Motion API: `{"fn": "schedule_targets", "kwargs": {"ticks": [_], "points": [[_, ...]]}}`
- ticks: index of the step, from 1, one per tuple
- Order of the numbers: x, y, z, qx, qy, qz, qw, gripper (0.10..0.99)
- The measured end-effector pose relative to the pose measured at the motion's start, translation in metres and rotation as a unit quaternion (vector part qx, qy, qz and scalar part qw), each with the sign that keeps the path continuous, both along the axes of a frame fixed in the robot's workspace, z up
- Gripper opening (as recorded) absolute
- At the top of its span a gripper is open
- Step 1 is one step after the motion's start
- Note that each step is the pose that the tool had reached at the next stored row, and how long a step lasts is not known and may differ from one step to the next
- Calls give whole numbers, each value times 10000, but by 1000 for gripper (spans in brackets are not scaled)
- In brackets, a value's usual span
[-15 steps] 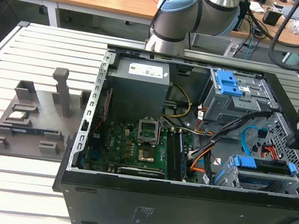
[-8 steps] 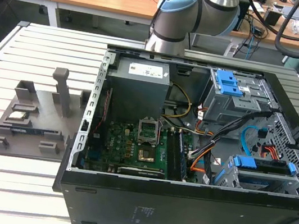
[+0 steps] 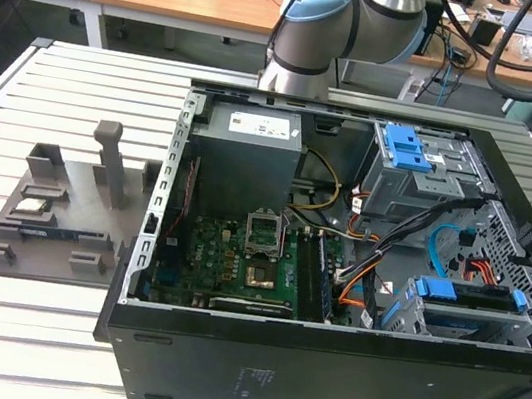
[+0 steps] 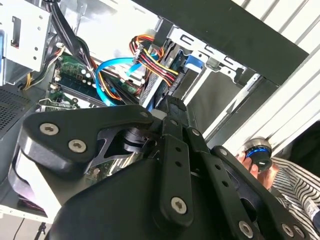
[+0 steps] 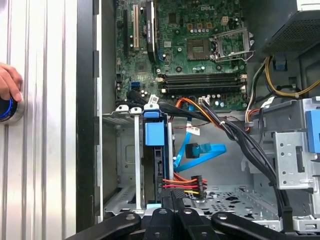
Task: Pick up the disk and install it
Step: 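Insert the second disk wire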
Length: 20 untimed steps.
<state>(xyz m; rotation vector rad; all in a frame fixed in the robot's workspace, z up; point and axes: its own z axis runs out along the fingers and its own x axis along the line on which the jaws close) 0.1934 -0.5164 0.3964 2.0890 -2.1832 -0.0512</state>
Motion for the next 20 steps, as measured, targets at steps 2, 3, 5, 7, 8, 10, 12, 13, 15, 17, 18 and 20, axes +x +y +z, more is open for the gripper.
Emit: {"fn": "schedule_targets", "kwargs": {"ticks": [2,3,5,7,8,10,12,13,15,17,18,20], "points": [[-12,50,-2,0,0,1,10000,106],[-16,73,-2,0,0,0,10000,106],[-25,121,-5,1,0,0,10000,106],[-43,150,-7,0,0,-1,10000,106],[-63,160,-9,0,0,0,10000,106],[-106,177,-17,1,0,0,10000,106],[-184,196,-40,0,0,0,10000,106],[-222,201,-57,0,0,0,10000,106],[-257,202,-67,0,0,0,10000,106],[-260,202,-67,0,0,0,10000,294],[-261,202,-67,0,0,0,10000,294],[-281,203,-71,1,0,-1,10000,361]]}}
